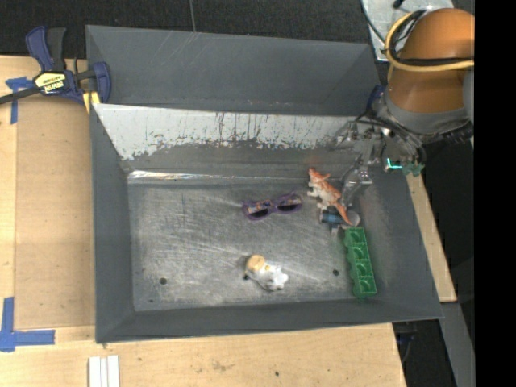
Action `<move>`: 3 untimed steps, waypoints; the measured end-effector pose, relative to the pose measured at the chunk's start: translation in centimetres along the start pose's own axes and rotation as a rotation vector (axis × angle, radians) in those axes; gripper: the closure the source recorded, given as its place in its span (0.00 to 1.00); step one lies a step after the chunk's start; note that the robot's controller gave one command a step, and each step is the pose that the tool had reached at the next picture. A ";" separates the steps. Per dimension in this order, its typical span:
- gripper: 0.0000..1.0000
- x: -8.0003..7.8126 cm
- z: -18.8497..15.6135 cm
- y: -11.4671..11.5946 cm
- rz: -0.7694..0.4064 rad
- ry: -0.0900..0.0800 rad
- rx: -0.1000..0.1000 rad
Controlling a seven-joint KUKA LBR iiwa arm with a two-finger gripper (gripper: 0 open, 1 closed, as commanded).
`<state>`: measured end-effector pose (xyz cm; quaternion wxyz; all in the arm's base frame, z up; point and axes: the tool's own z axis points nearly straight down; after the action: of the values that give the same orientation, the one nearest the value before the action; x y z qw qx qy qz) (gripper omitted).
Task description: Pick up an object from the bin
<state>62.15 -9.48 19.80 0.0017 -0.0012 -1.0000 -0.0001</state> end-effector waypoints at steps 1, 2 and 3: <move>0.00 -0.2 -0.4 0.0 -0.002 -0.008 0.001; 1.00 2.7 12.3 3.0 0.212 -0.010 0.000; 1.00 2.6 12.2 3.0 0.213 -0.012 0.001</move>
Offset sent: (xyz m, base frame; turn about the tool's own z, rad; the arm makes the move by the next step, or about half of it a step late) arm -0.0292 0.0314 -0.1262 0.2139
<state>59.53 -6.48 7.63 -0.0040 -0.1077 -0.9942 0.0004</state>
